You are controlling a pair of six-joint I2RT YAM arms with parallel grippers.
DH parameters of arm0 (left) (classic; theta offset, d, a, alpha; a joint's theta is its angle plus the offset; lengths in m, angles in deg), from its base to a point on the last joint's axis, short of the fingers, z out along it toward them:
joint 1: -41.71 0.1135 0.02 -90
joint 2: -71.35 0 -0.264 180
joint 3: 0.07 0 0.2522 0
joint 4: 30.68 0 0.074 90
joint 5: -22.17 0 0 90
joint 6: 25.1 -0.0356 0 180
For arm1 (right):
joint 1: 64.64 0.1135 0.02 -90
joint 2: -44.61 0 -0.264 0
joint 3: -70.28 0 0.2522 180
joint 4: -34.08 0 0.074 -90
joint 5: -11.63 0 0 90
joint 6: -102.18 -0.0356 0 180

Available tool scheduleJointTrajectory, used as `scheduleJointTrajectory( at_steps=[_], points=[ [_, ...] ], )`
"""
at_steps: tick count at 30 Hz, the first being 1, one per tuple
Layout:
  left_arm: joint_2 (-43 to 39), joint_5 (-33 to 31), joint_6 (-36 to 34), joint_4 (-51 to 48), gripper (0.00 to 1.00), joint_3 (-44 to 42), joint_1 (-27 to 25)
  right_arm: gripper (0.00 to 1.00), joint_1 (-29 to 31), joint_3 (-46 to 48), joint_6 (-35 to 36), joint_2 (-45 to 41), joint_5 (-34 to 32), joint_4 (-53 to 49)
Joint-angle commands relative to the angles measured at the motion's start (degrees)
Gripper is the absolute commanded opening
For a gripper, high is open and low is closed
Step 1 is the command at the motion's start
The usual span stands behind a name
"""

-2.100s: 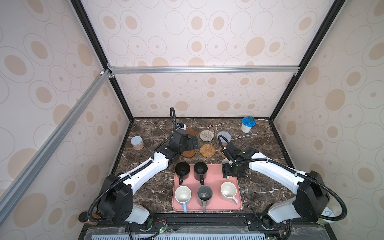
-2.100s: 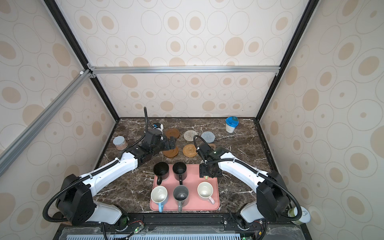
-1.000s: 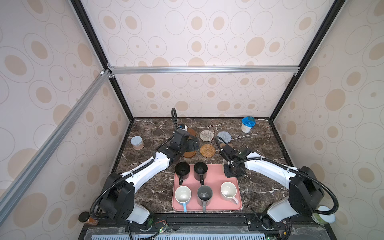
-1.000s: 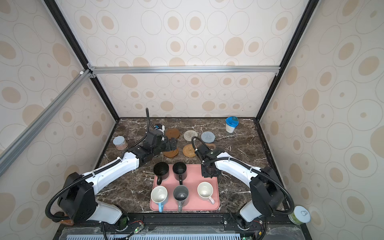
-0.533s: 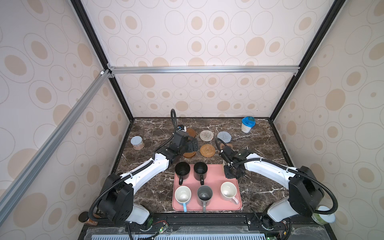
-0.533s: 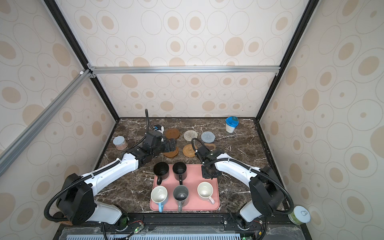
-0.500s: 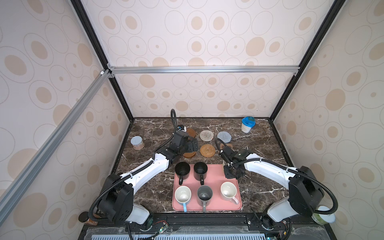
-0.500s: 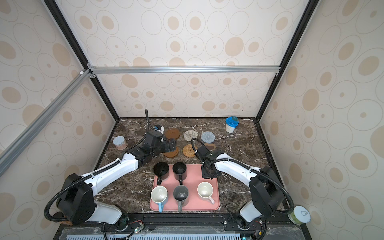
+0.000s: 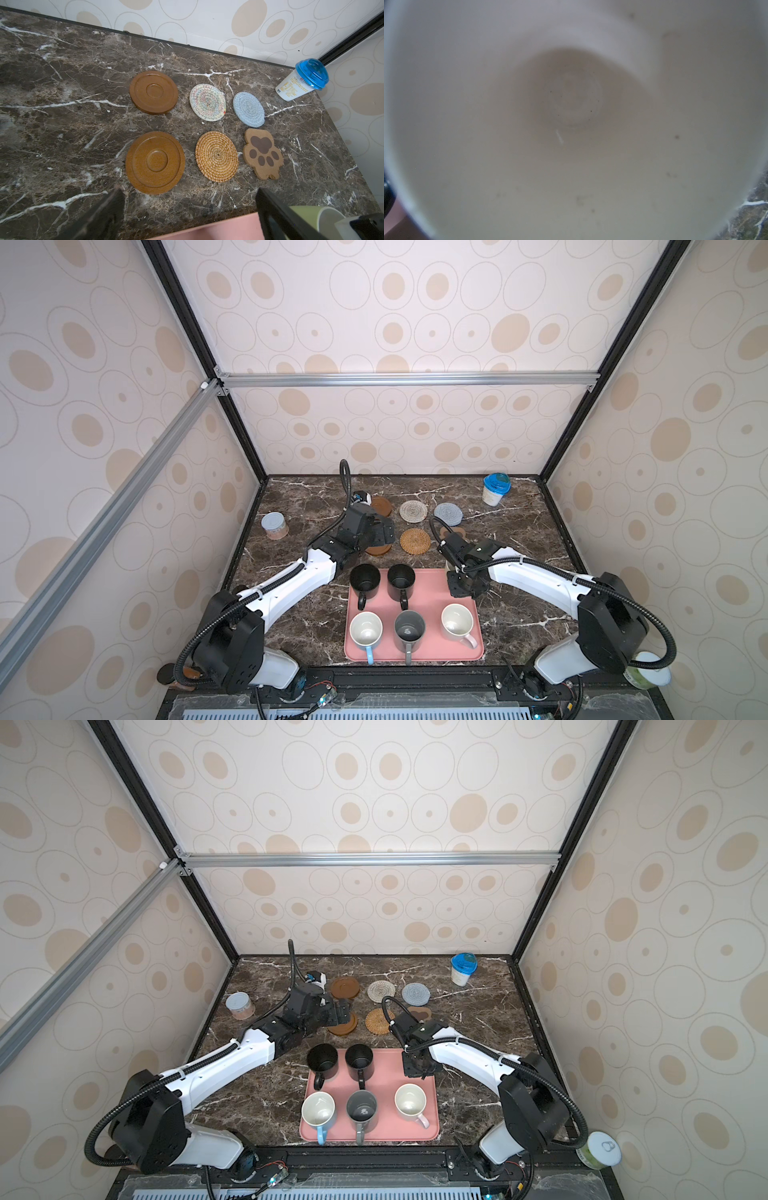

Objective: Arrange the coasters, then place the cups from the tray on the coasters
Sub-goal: 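Close the right gripper on the rim of the green-handled mug, then lift the green-handled mug with the right gripper toward the light-blue coaster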

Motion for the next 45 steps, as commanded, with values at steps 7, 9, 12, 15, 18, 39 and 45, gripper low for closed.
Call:
scheduleJointTrajectory(
  at_steps=[7,9,12,15,18,39,45],
  points=[
    [-0.98,-0.7,0.45,1.24,1.0,0.58,-0.41,0.06,-0.13,-0.95,0.51,-3.73,-3.13,1.38],
    [-0.96,-0.63,0.45,1.25,1.0,0.66,-0.41,0.06,-0.12,-1.21,0.6,-4.22,-3.38,1.47],
    [-1.14,-0.62,0.45,1.24,1.0,0.54,-0.43,0.06,-0.12,-1.81,0.9,-4.75,-3.75,1.55],
    [-1.31,-0.57,0.45,1.24,1.0,0.34,-0.45,0.06,-0.13,-2.18,0.96,-5.15,-4.17,1.68],
    [-1.55,-0.75,0.45,1.14,1.0,0.17,-0.45,0.06,-0.13,-2.53,1.4,-5.46,-4.28,1.99],
    [-3.92,-1.66,0.62,1.41,1.0,-2.04,-0.47,0.07,-2.02,-12.94,10.67,-0.38,-6.73,1.47],
    [-5.34,-2.18,0.56,1.43,1.0,-3.09,-0.42,0.08,-6.8,-18.4,17.4,4.08,-2.13,1.93]
  ],
)
